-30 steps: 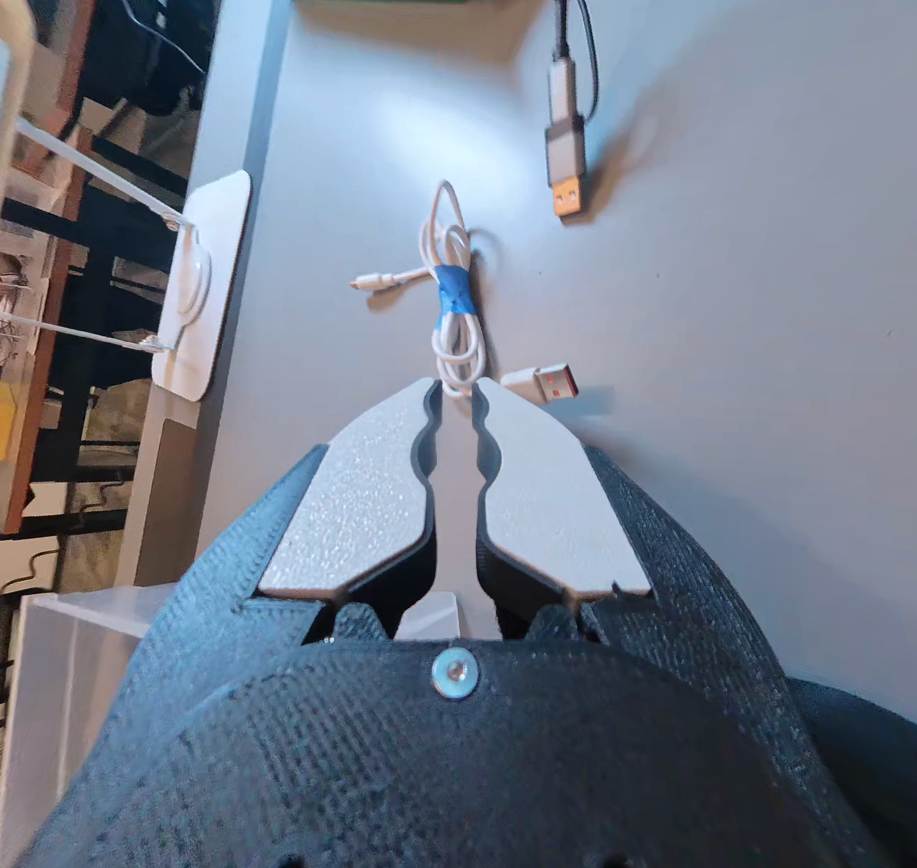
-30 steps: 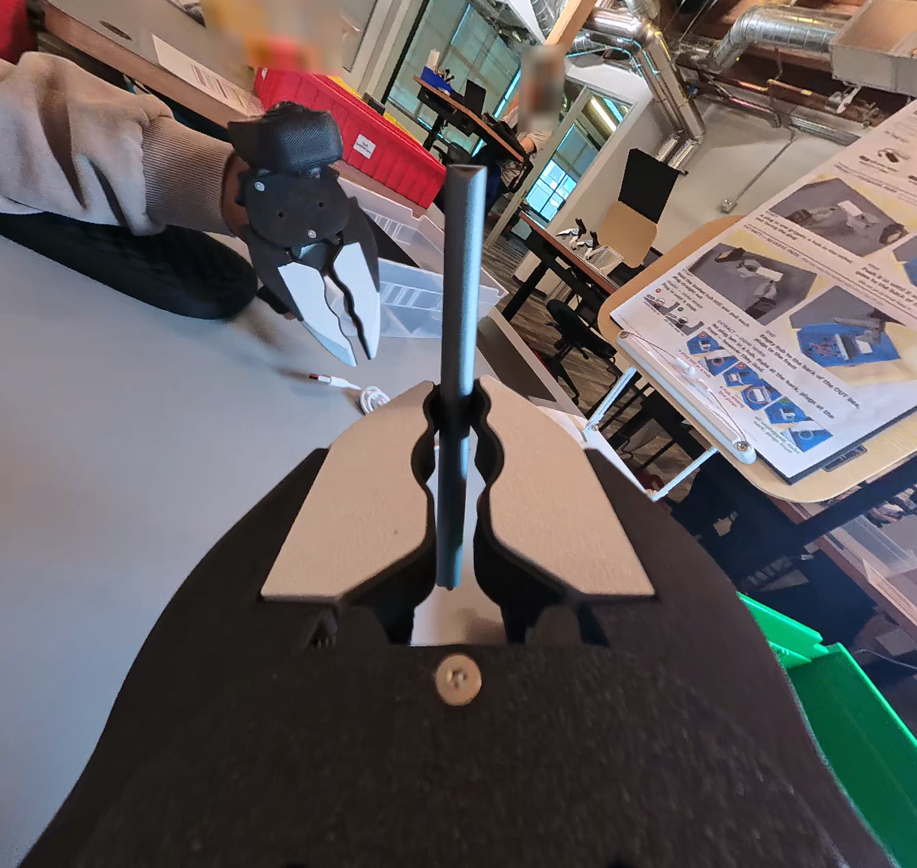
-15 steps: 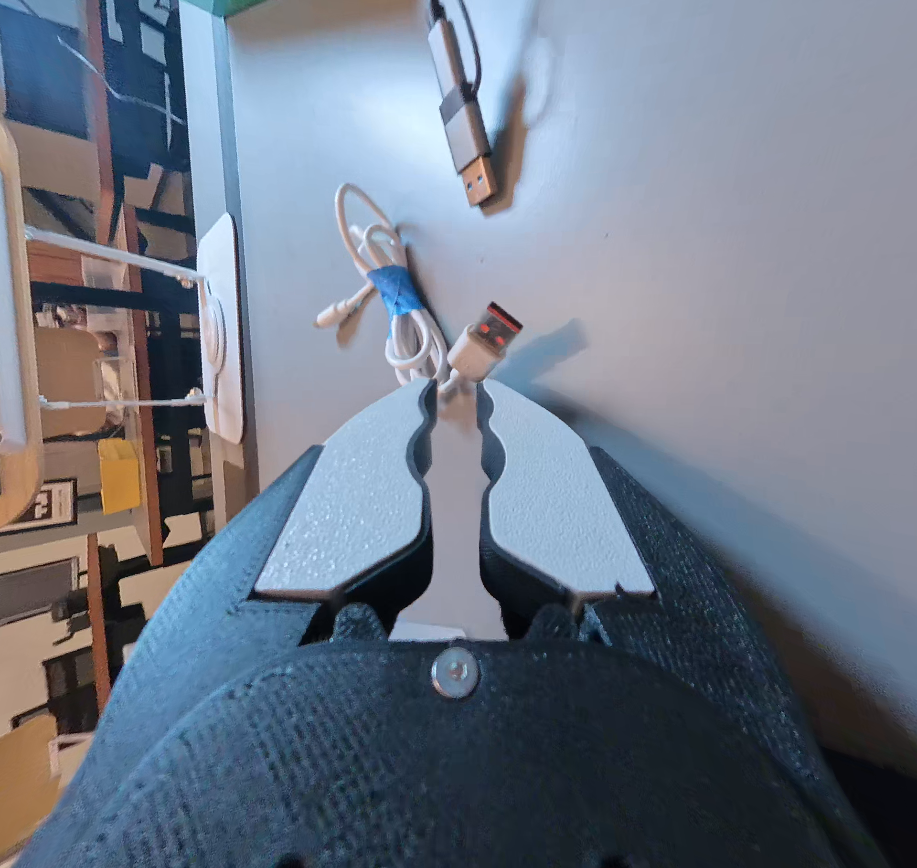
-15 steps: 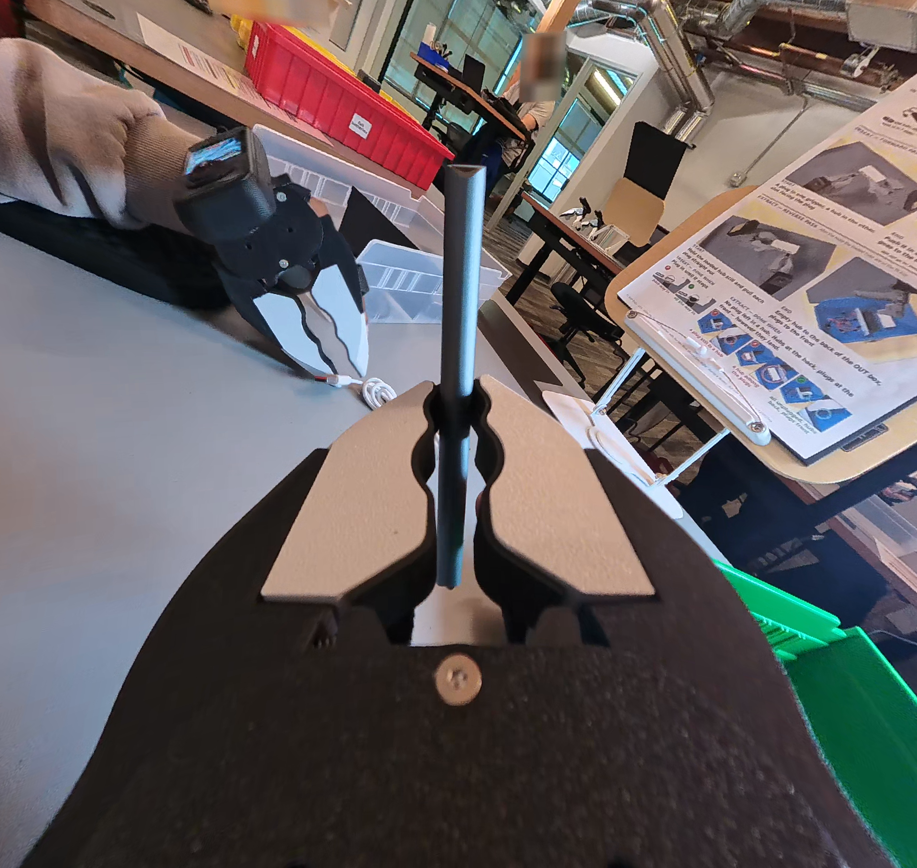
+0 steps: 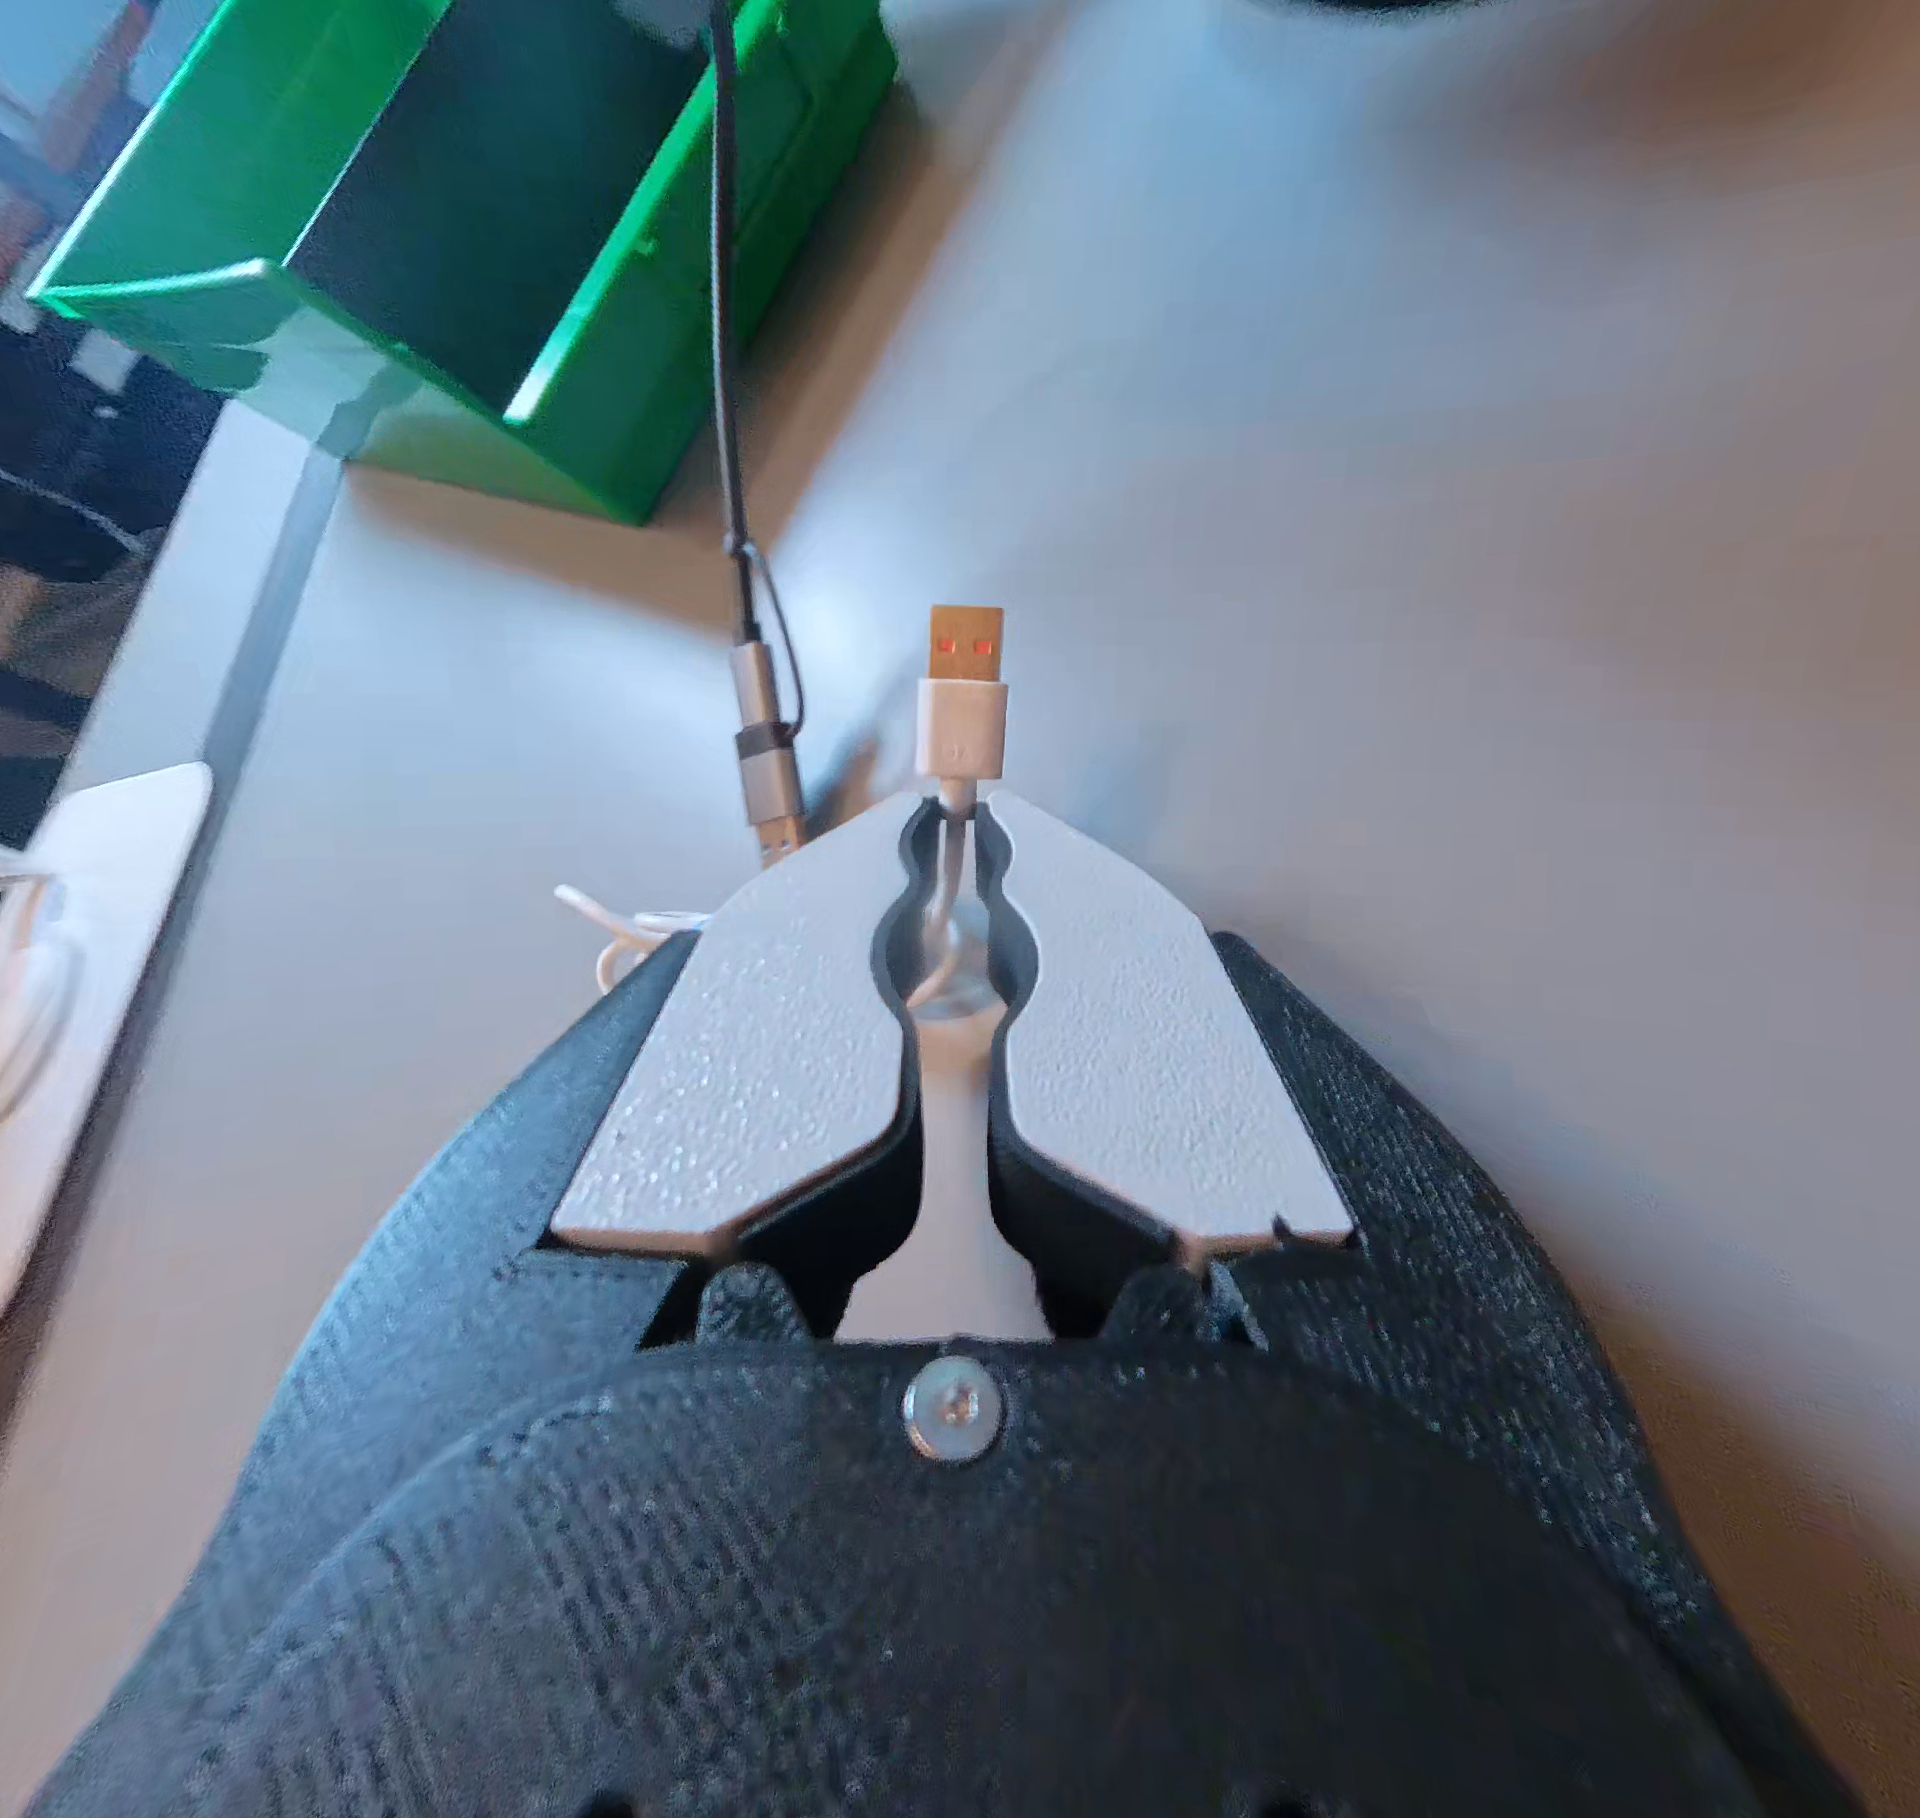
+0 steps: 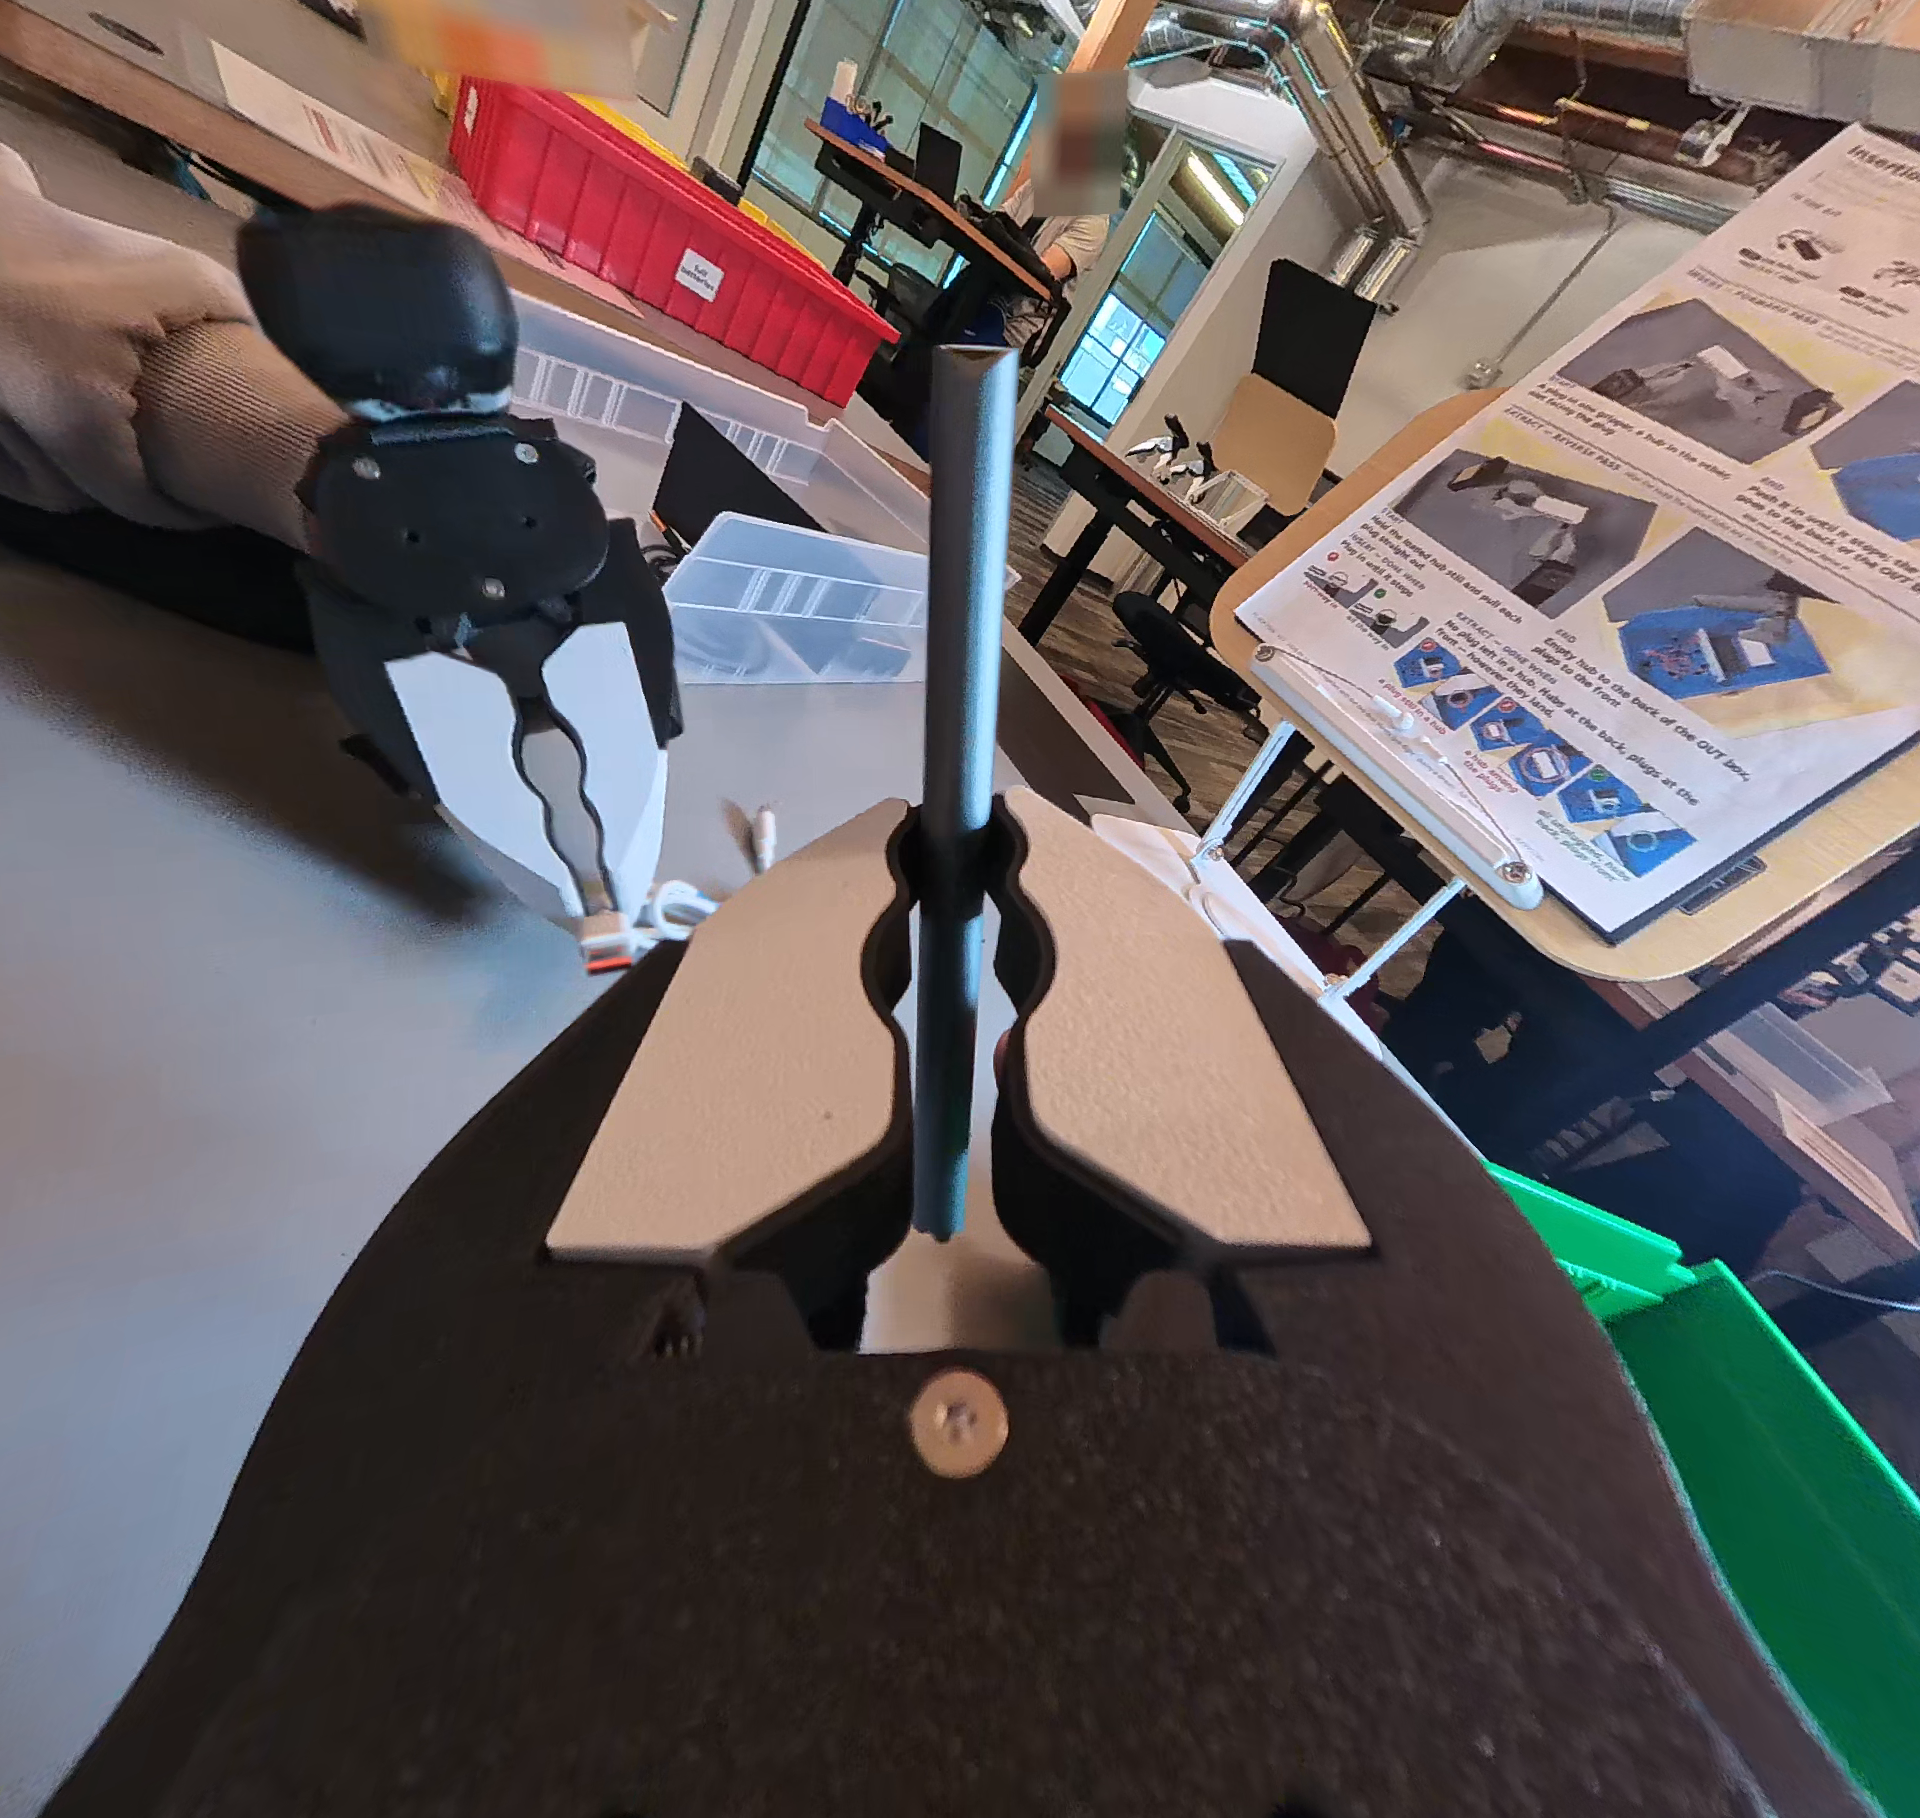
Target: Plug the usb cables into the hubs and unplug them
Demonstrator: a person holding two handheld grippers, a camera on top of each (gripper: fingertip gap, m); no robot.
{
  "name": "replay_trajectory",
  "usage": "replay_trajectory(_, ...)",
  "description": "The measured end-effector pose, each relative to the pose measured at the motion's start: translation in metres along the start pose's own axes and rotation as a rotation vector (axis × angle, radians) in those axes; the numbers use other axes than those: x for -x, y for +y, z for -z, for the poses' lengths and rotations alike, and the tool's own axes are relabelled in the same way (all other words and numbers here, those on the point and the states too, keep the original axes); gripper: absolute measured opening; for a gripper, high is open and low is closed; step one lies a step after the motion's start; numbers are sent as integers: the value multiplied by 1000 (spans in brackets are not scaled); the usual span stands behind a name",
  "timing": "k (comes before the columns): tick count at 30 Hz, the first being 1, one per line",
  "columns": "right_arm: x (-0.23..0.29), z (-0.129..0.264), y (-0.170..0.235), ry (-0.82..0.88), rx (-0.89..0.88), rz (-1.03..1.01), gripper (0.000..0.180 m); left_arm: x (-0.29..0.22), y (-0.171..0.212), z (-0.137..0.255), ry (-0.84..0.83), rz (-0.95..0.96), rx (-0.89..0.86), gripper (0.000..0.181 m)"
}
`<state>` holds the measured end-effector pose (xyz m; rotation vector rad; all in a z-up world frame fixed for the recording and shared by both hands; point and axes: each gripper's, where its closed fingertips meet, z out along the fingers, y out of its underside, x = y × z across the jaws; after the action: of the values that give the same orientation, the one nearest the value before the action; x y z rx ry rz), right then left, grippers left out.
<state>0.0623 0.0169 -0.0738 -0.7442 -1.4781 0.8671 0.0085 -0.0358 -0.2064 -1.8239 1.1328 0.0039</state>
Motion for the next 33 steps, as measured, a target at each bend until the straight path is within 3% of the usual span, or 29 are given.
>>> replay_trajectory(4, -3, 0, 5, 7, 13, -2, 11, -7, -13, 4, 50, 51, -84, 11)
replay_trajectory(12, -4, 1, 6, 8, 14, -2, 11, -15, 2, -5, 75, 7, 4, 22)
replay_trajectory(24, -8, 0, 15, 16, 42, -16, 11, -14, 2, -21, 185, -118, 104, 13)
replay_trajectory(29, -9, 0, 17, 21, 57, 0, 11, -5, 3, -25, 85, -123, 130, 5)
replay_trajectory(33, -8, 0, 23, 42, 99, 89, 11, 17, -8, -8, 13, 41, 105, 4)
